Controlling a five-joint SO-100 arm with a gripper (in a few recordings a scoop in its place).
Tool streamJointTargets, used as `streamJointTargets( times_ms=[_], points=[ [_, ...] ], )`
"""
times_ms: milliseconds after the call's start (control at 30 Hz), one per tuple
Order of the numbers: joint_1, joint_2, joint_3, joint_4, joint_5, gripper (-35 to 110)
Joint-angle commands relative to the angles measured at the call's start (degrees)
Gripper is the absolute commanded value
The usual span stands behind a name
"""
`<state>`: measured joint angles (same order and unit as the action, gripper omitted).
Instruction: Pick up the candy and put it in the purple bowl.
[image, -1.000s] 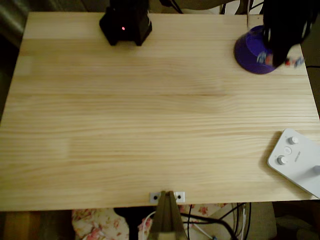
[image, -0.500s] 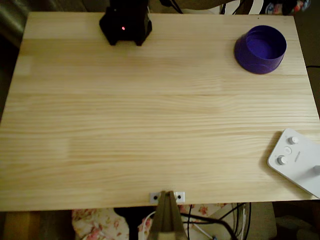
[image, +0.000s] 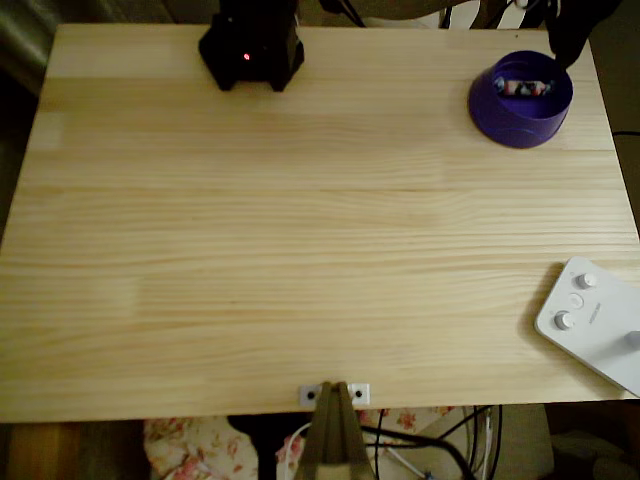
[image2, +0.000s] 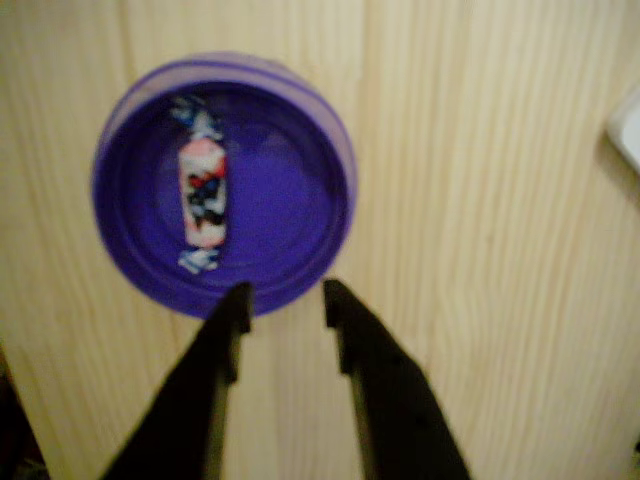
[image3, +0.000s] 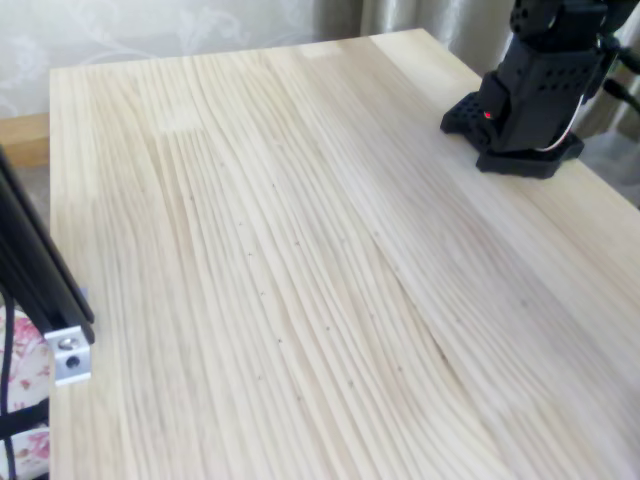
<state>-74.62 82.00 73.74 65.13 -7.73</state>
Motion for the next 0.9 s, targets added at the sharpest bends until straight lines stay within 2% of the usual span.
streamJointTargets(
  times_ms=[0,167,467,867],
  points=[
    [0.0,3.78,-4.22,-0.35,-0.53,11],
    [1.05,5.8,-4.48,-0.18,-1.14,10],
    [3.69,10.28,-2.2,1.58,-1.49,-1],
    [6.33,16.0,5.01,3.6,-0.79,-1]
  ],
)
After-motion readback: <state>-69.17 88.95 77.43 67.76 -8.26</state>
